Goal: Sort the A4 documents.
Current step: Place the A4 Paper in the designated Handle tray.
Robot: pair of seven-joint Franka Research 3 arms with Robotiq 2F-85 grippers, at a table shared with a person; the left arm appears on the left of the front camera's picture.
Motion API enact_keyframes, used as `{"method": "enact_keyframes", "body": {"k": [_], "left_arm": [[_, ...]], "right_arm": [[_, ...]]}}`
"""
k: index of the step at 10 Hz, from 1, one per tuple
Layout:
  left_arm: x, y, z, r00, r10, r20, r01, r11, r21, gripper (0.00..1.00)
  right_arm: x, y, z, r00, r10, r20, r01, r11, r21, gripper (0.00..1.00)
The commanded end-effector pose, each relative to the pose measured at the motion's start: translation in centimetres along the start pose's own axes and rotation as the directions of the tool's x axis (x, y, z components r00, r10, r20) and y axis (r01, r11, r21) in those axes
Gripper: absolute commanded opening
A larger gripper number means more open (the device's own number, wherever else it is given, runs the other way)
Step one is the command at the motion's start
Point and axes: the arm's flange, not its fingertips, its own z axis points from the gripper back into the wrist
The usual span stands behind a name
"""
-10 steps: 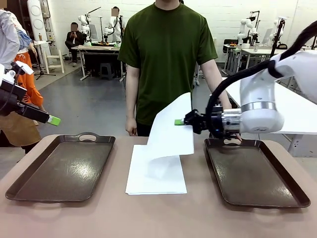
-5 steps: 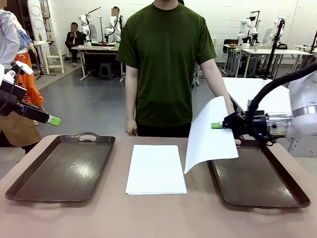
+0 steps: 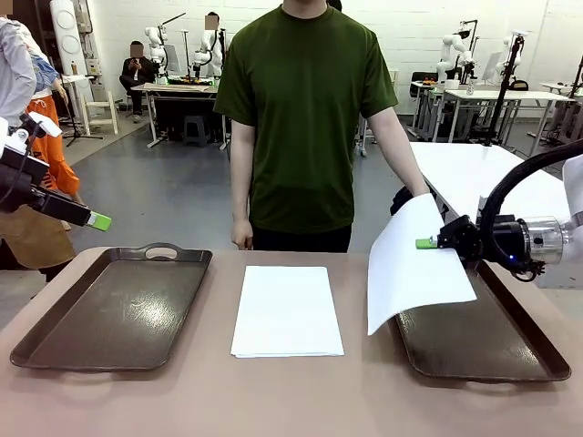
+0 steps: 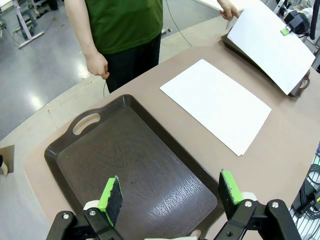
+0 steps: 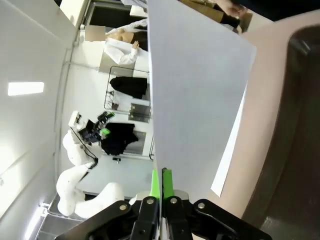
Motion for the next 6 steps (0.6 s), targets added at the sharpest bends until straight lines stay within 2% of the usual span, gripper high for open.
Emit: {"method": "enact_keyframes", "body": {"k": [1,6], "left_arm": [[-0.2,0.3,0.0,1.0,-0.009,0.006,0.009,1.0,-0.012,1.0],[-0.2,0.3,0.0,1.0,-0.009,0.006,0.009,1.0,-0.012,1.0]], "right_arm": [[0.6,-1.8,0.0,0.996,0.056,-0.069,-0.055,0.998,0.008,0.01],[0.4,-5.7,1.6,0.998,0.019,-0.054,-0.03,0.98,-0.195,0.01]]}}
